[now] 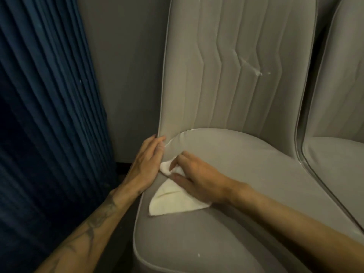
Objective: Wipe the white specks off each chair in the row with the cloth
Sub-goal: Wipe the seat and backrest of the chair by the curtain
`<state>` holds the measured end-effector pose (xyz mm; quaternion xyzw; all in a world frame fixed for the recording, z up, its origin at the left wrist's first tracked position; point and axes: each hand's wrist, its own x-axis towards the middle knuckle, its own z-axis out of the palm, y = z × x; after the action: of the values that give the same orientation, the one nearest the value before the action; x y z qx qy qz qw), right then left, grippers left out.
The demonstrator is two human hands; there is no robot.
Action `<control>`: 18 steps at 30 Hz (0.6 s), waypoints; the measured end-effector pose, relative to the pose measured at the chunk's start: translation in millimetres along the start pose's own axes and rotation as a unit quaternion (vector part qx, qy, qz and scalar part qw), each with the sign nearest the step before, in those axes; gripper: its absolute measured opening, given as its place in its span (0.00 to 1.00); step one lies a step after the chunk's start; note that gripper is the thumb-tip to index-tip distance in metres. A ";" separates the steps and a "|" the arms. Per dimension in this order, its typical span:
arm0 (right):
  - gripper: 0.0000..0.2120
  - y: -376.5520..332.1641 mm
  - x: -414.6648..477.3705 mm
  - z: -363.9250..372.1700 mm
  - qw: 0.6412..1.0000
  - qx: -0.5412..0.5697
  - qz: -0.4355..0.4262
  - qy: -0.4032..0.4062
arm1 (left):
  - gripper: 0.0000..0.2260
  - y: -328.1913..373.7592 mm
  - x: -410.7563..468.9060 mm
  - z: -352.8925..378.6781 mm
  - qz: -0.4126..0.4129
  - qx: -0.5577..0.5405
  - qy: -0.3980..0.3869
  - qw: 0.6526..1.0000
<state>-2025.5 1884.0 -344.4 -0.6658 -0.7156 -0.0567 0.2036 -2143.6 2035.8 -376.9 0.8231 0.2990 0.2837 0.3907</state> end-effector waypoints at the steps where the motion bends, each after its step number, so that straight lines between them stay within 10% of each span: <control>1: 0.14 7.2 9.2 -2.3 1.000 -0.008 0.023 0.001 | 0.20 0.5 0.5 -2.3 -0.001 0.003 -0.008 1.000; 5: 0.15 28.3 56.4 8.1 0.990 0.005 0.137 0.019 | 0.20 4.9 -3.2 -17.7 0.013 -0.003 -0.032 0.999; 12: 0.11 -28.5 18.3 2.8 0.997 0.058 -0.025 -0.034 | 0.21 -12.3 -3.7 -40.0 0.055 0.018 -0.091 0.994; 18: 0.12 -13.4 51.7 9.9 0.997 0.038 0.061 -0.004 | 0.21 -15.2 18.8 -42.8 0.077 0.091 -0.118 0.986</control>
<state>-2042.3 1934.2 -331.9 -0.7000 -0.6763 -0.0145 0.2290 -2165.3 2077.3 -362.1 0.9037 0.2107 0.1853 0.3235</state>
